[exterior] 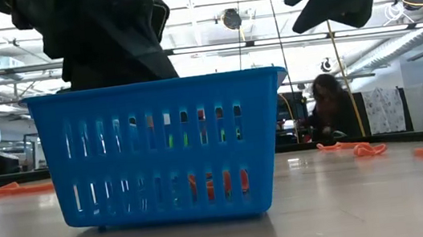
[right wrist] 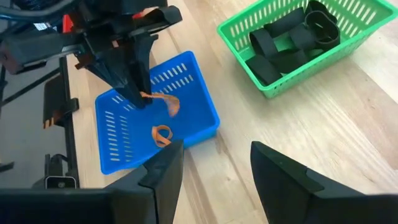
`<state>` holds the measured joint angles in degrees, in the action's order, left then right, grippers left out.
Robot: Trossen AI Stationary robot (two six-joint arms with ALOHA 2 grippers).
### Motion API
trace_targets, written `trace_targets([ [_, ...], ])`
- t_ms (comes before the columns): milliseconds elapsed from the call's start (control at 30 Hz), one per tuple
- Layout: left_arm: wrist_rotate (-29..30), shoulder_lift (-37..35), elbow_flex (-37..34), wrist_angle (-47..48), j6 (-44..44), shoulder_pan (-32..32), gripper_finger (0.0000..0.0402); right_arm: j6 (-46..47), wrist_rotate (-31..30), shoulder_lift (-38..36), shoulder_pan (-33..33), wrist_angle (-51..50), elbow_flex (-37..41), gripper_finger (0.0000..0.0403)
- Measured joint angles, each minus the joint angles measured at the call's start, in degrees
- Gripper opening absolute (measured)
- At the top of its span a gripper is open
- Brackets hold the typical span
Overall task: Sort rubber bands into baskets
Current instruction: Put the orange rubberband into the blue bin
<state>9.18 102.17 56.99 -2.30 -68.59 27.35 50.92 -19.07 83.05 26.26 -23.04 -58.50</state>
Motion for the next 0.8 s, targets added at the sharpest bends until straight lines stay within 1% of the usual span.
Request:
trace_targets([
  [133, -4.02, -0.02, 0.11, 0.12, 0.10, -0.89, 0.0082, 0.00, 0.12, 0.00, 0.00, 0.00, 0.00, 0.0178],
  [233, -7.32, -0.11, 2.11, 3.21, 1.25, -1.62, 0.0098, 0.11, 0.73, 0.00, 0.00, 0.02, 0.00, 0.0178],
  [300, -7.72, -0.24, 4.13, 7.93, 2.84, -2.07, 0.0101, 0.54, 1.26, 0.00, 0.00, 0.02, 0.00, 0.0178],
  [433, -7.23, -0.21, 9.44, 17.64, 9.04, -2.85, 0.0103, 1.56, 1.35, 0.00, 0.00, 0.04, 0.00, 0.0178],
  [500, -6.21, -0.21, 12.59, 23.03, 12.35, -2.98, 0.0103, 2.35, 1.35, 0.00, 0.00, 0.04, 0.00, 0.0178],
  [600, -3.63, -0.33, 16.87, 33.88, 16.17, -2.98, 0.0104, 3.93, 1.38, 0.00, 0.00, 0.06, 0.00, 0.0178],
  [700, -1.92, -2.62, 18.91, 44.12, 18.25, -3.41, 0.0104, 5.79, 1.66, 0.00, 0.11, 0.22, 0.00, 0.0178],
  [800, -0.29, -6.38, 19.04, 52.99, 18.57, -4.49, 0.0104, 7.09, 3.03, 0.00, 0.27, 0.74, 0.00, 0.0178],
])
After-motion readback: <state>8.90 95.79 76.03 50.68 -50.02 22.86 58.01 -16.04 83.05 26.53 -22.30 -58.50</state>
